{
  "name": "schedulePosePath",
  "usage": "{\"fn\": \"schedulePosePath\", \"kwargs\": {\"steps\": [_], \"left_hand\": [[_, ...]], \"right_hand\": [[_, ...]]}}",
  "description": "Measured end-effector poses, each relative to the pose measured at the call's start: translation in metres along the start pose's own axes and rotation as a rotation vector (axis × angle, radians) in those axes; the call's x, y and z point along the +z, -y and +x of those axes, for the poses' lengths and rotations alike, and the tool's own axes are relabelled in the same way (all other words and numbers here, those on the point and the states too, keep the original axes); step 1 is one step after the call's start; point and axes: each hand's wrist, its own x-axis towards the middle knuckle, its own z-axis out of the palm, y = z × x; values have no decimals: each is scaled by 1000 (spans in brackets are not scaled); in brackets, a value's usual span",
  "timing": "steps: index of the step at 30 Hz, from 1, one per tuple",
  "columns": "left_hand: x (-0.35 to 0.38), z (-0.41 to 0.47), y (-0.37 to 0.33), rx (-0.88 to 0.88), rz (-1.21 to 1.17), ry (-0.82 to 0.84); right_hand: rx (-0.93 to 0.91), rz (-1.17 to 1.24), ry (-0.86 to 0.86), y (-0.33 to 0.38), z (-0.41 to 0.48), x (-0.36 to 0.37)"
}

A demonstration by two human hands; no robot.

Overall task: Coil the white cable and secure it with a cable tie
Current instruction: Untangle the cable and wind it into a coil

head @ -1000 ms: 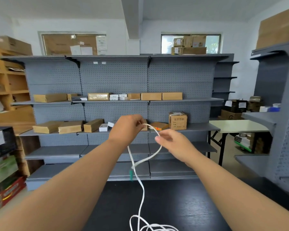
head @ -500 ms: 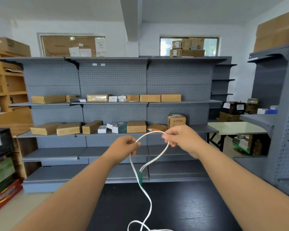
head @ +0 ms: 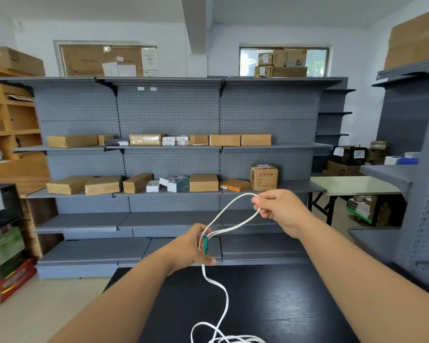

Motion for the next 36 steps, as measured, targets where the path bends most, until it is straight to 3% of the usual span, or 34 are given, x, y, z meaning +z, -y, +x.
{"fn": "schedulePosePath", "kwargs": {"steps": [6,9,15,19,23,31,36], "left_hand": [[14,-1,22,-44,40,-52],[20,-2,28,-91,-216,-107],[34,7,3,-43,-756,-432],[36,7,-15,-1,-1071,-433],[38,9,-15,51,-1011,-425],[32,14,-16,84,-953,-657],[27,14,-17,61,-869,-670]], "right_hand": [[11,121,-29,-2,2,0],[28,202,-107,-5,6,-3],[117,263,-189,-21,11,6],[153,294,-251,-33,10,15],[180,333,-301,-42,8,24],[235,340,-256,-57,2,38],[272,326,-230,-66,-4,46]]}}
